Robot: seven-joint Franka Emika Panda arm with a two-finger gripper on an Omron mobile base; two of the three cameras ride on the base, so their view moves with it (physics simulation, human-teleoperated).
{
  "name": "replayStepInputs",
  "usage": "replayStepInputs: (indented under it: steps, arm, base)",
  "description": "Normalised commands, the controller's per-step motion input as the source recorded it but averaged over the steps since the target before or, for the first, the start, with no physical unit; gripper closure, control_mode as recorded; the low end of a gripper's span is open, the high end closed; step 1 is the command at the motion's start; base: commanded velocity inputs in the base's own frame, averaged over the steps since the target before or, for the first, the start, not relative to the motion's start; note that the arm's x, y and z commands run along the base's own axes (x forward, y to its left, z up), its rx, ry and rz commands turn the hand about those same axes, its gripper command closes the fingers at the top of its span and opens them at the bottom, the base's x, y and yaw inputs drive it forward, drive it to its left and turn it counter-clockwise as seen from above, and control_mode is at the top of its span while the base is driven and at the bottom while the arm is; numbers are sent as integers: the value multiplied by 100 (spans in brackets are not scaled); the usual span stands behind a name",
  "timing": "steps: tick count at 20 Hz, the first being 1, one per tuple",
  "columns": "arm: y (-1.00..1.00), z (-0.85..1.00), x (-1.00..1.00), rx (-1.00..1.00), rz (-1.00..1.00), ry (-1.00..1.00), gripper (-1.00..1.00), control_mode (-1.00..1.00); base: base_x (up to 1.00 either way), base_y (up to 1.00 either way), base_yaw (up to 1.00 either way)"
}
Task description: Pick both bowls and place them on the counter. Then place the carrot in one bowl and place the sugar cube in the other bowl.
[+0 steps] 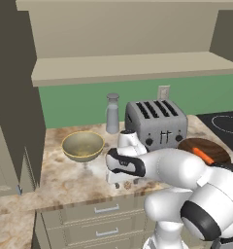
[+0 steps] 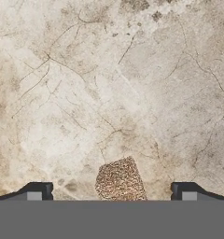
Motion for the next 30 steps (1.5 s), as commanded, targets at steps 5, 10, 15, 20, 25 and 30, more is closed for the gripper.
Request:
replayStepInputs:
  steps: [5, 10, 15, 20, 25, 30]
  arm:
    - [0, -7, 0, -2, -1, 0, -100, -100]
    - [0, -7, 5, -1, -1, 0, -100, -100]
    - [0, -1, 1, -1, -1, 0, -100, -100]
    - [0, 0, 0, -1, -2, 0, -100, -100]
    - [0, 0, 0, 0, -2, 0, 100, -100]
    - [0, 0, 0, -2, -2, 0, 100, -100]
  base:
    - [0, 0, 0]
    - [0, 0, 0]
    - [0, 0, 0]
    - [0, 0, 0]
    - [0, 0, 0]
    - [0, 0, 0]
